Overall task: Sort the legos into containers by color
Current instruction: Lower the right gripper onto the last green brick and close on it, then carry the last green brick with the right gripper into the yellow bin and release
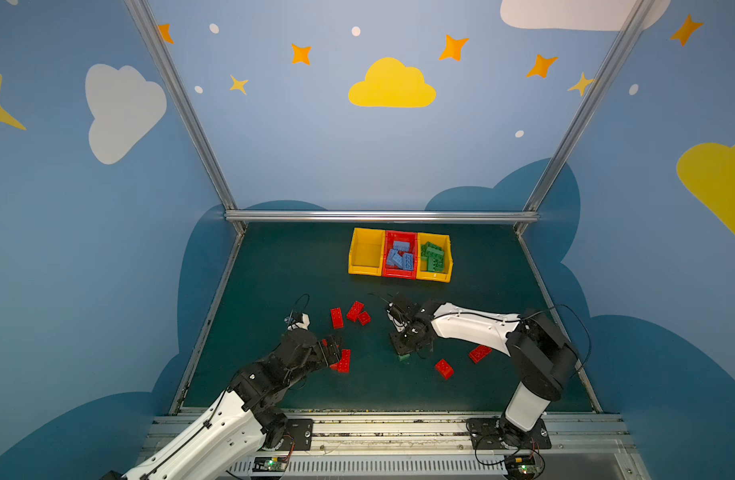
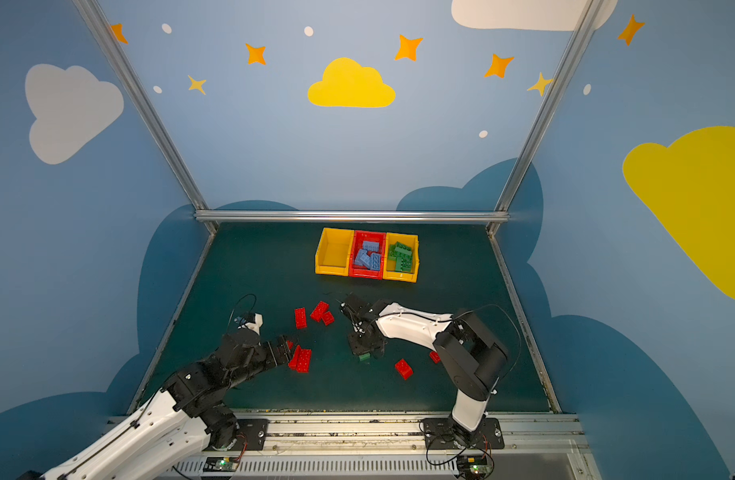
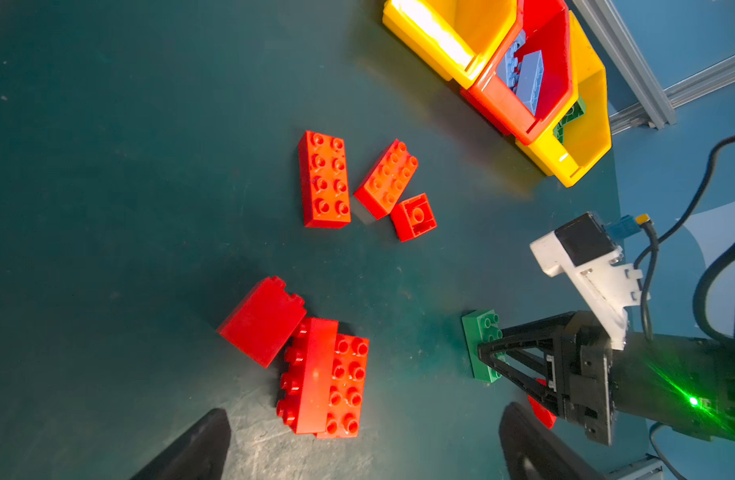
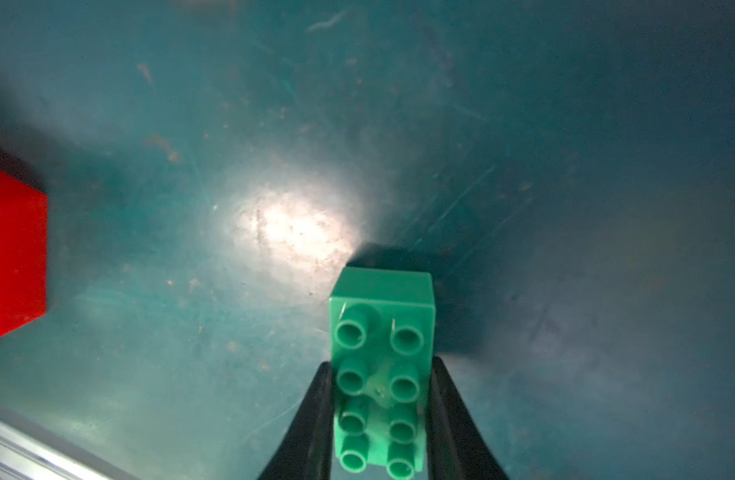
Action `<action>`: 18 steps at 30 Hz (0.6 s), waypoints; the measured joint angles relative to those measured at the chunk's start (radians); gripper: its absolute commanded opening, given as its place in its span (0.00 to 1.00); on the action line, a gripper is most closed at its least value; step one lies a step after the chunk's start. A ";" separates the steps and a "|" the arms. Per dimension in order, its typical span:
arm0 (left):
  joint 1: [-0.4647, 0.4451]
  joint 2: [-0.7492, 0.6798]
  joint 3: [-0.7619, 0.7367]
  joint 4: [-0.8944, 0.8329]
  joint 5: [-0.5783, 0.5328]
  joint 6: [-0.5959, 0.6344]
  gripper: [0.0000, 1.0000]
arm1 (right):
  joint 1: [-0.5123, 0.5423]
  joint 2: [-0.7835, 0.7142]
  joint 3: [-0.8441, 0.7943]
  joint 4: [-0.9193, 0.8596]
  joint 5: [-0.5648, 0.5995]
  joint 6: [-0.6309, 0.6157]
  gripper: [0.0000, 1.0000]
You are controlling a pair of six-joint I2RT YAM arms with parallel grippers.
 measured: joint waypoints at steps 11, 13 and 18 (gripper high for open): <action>0.010 0.313 0.169 0.109 0.008 0.063 1.00 | -0.373 -0.018 0.345 -0.074 0.048 -0.110 0.23; 0.023 0.390 0.213 0.129 0.016 0.078 1.00 | -0.433 0.044 0.478 -0.077 0.059 -0.131 0.24; 0.073 0.544 0.331 0.142 0.018 0.114 1.00 | -0.529 0.272 0.772 -0.098 0.063 -0.163 0.26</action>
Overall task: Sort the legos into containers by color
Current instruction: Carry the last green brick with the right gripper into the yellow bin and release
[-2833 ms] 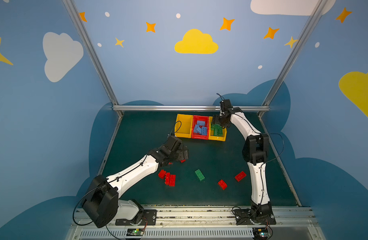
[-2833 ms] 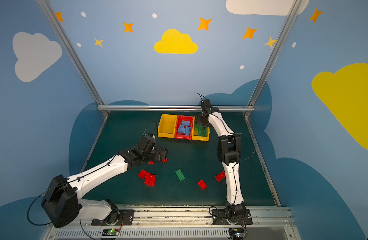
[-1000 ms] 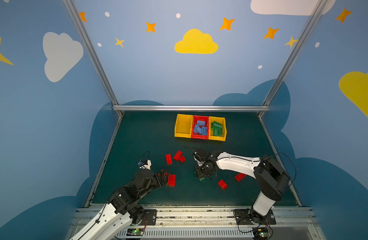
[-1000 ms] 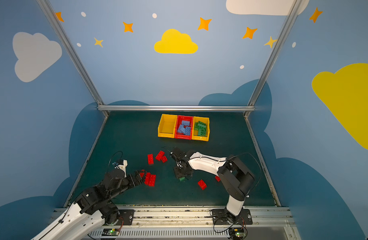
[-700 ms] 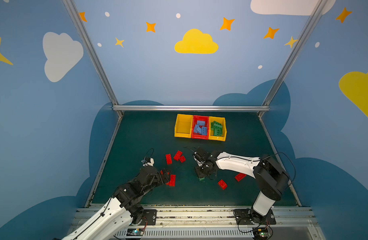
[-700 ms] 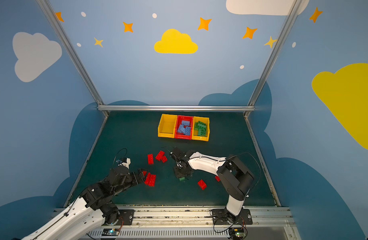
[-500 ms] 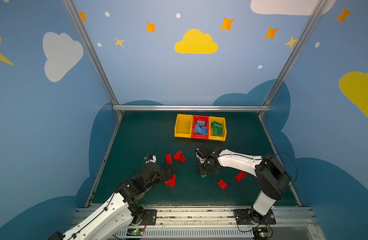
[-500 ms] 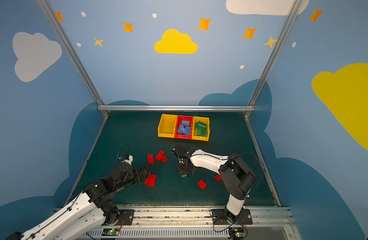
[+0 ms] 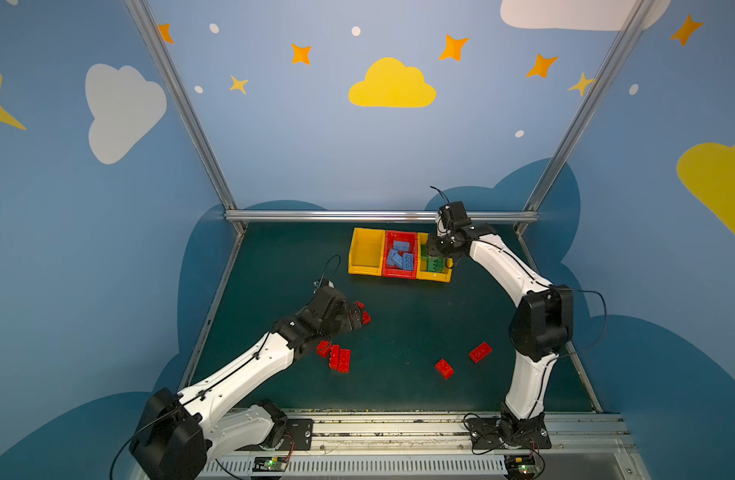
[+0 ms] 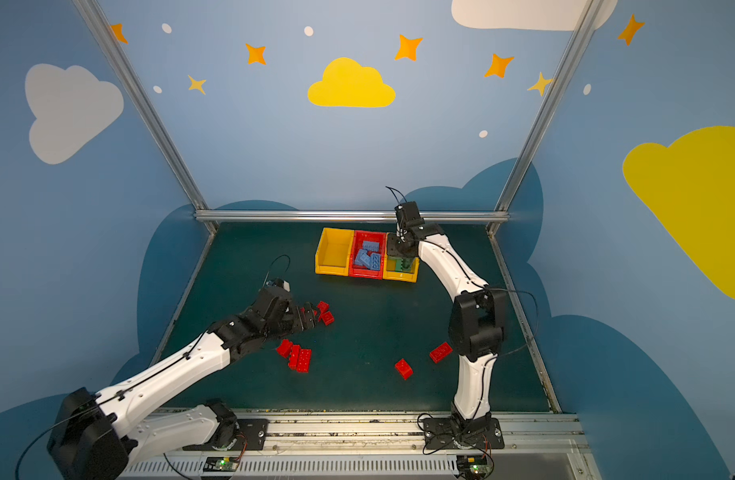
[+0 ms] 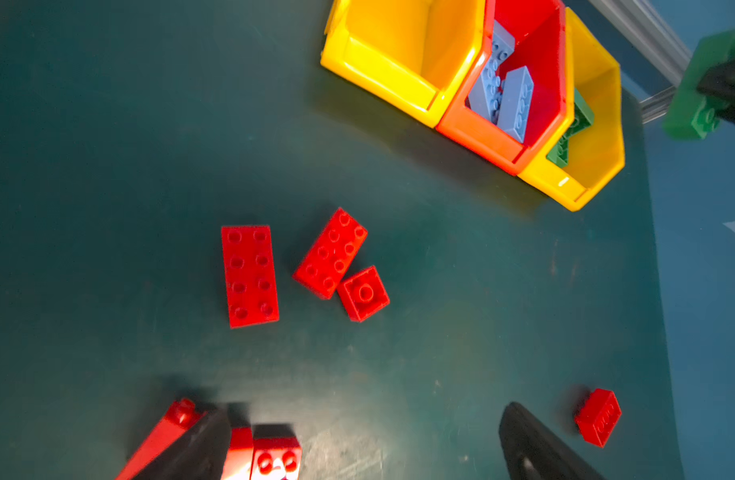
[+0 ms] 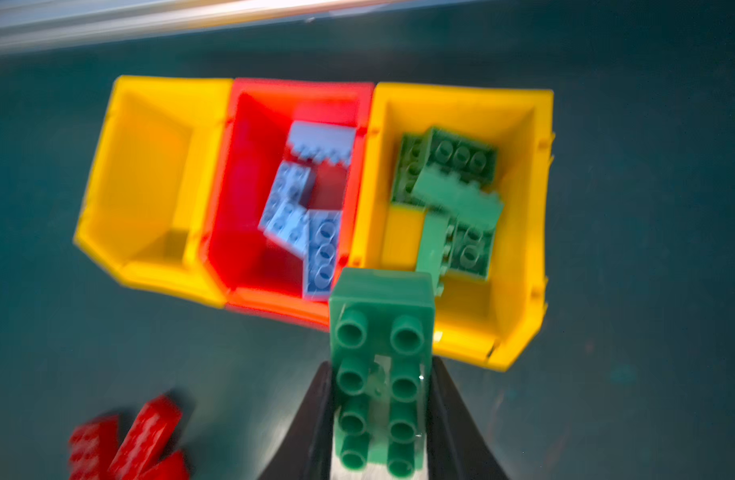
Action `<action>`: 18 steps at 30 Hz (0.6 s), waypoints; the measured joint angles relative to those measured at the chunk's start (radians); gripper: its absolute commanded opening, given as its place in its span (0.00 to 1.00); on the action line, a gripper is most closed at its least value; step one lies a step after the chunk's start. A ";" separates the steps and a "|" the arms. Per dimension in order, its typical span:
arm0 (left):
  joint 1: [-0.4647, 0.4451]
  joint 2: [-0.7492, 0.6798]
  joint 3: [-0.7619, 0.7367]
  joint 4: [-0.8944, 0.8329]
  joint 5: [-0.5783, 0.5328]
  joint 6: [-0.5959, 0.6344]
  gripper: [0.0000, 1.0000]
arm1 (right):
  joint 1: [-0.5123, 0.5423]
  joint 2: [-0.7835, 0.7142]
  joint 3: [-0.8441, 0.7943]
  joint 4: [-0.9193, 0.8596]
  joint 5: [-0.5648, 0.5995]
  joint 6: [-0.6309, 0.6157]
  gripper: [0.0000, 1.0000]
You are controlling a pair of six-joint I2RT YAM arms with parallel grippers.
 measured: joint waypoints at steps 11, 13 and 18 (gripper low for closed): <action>0.134 0.173 0.091 -0.011 0.008 0.050 1.00 | -0.051 0.292 0.268 -0.124 -0.027 -0.050 0.81; 0.145 0.204 0.108 -0.023 0.008 0.051 1.00 | -0.051 0.285 0.268 -0.130 -0.040 -0.055 0.83; 0.160 0.288 0.171 -0.069 0.005 0.054 1.00 | -0.043 0.155 0.138 -0.115 -0.067 -0.060 0.86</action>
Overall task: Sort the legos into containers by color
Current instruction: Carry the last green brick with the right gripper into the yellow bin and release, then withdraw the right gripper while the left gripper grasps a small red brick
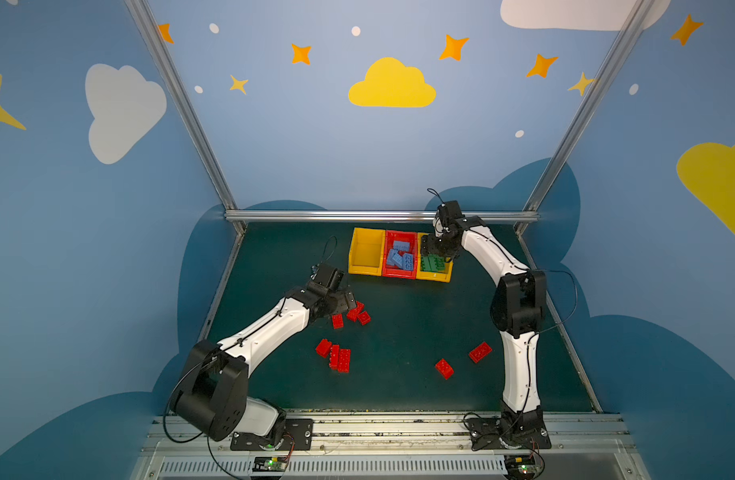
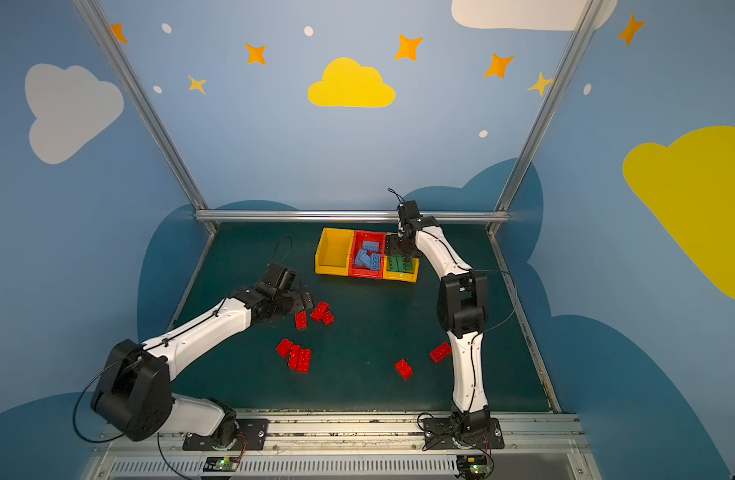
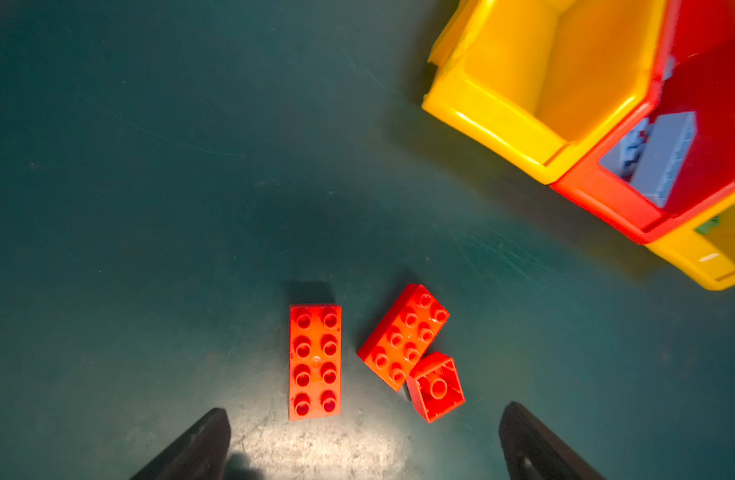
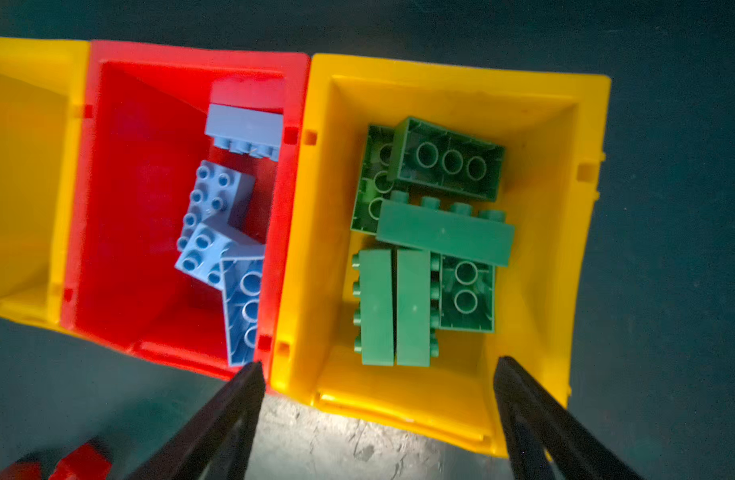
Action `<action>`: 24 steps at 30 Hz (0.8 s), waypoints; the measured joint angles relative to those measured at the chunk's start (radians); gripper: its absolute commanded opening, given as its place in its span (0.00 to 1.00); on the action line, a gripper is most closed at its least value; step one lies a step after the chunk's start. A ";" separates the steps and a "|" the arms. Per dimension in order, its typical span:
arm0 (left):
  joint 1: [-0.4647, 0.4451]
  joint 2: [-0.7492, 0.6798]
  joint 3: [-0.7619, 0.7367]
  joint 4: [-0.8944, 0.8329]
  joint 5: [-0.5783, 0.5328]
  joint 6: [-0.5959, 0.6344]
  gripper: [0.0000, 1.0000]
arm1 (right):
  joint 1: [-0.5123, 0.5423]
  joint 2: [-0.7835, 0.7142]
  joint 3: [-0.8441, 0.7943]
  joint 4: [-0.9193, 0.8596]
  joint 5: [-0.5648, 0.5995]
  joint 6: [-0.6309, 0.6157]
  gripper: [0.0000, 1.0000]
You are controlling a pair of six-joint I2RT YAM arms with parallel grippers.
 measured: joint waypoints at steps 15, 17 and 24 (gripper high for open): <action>0.008 0.056 -0.094 -0.040 -0.037 -0.055 0.94 | 0.183 -0.716 -0.703 0.118 -0.071 0.051 0.91; 0.008 0.056 -0.114 -0.041 -0.043 -0.056 0.93 | 0.190 -0.766 -0.764 0.121 -0.075 0.062 0.91; 0.008 0.079 -0.128 -0.029 -0.057 -0.055 0.87 | 0.205 -0.936 -0.902 0.135 -0.092 0.092 0.91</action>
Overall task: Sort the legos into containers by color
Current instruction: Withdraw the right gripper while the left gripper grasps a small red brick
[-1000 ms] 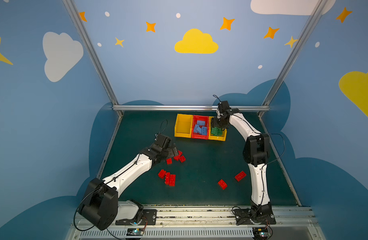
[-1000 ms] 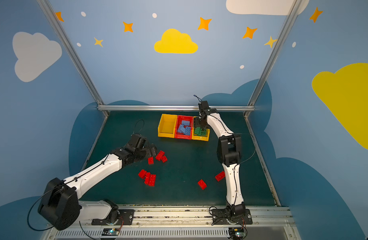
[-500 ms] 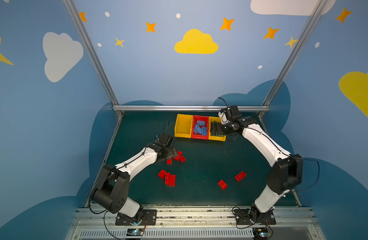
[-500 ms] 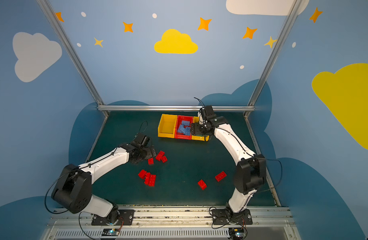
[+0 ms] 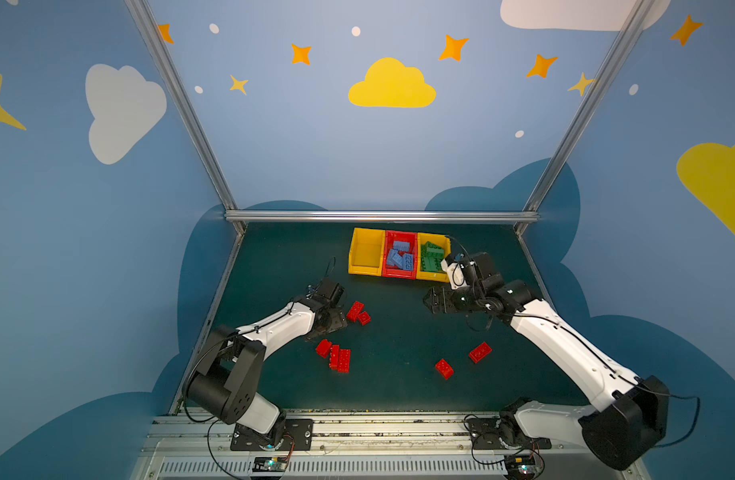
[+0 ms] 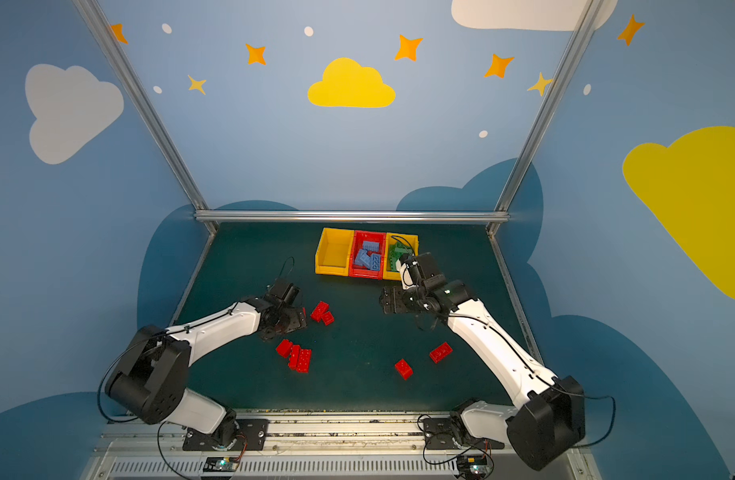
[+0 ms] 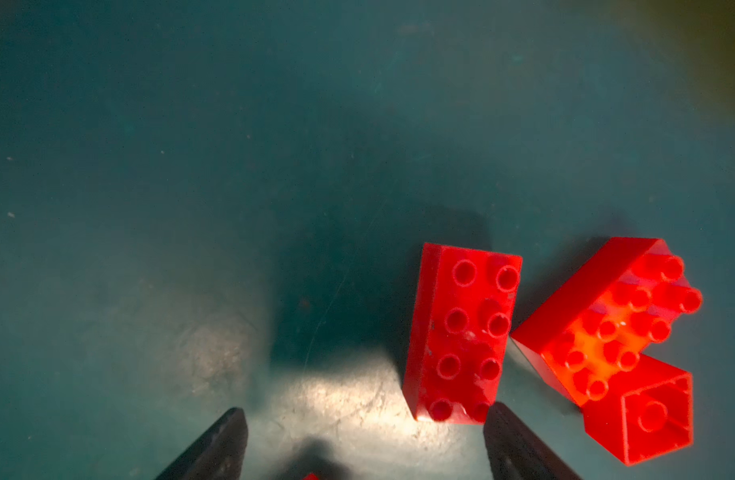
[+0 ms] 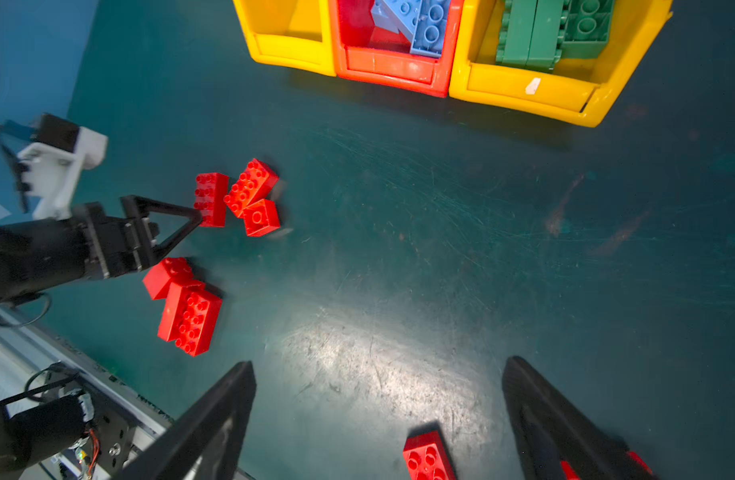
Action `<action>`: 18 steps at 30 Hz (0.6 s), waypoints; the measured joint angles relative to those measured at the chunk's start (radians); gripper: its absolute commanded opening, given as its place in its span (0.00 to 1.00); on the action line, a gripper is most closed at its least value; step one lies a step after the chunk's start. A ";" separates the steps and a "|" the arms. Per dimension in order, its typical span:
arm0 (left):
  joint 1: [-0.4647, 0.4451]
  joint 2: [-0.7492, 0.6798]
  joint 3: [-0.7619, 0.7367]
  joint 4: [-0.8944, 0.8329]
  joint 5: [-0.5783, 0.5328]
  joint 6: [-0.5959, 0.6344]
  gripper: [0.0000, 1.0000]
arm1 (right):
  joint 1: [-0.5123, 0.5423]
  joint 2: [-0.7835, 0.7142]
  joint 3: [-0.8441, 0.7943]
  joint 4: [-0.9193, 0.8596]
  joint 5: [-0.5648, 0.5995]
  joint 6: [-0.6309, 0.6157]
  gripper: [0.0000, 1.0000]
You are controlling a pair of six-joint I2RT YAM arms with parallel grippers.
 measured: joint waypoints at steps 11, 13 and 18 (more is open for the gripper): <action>0.000 0.080 0.064 0.027 -0.012 0.014 0.86 | 0.000 -0.074 -0.084 0.026 -0.022 0.021 0.91; 0.000 0.092 0.079 0.026 -0.012 0.016 0.86 | 0.000 -0.076 -0.085 0.026 -0.023 0.021 0.91; -0.003 0.102 0.093 0.018 -0.019 0.019 0.86 | 0.000 -0.090 -0.085 0.030 -0.023 0.021 0.91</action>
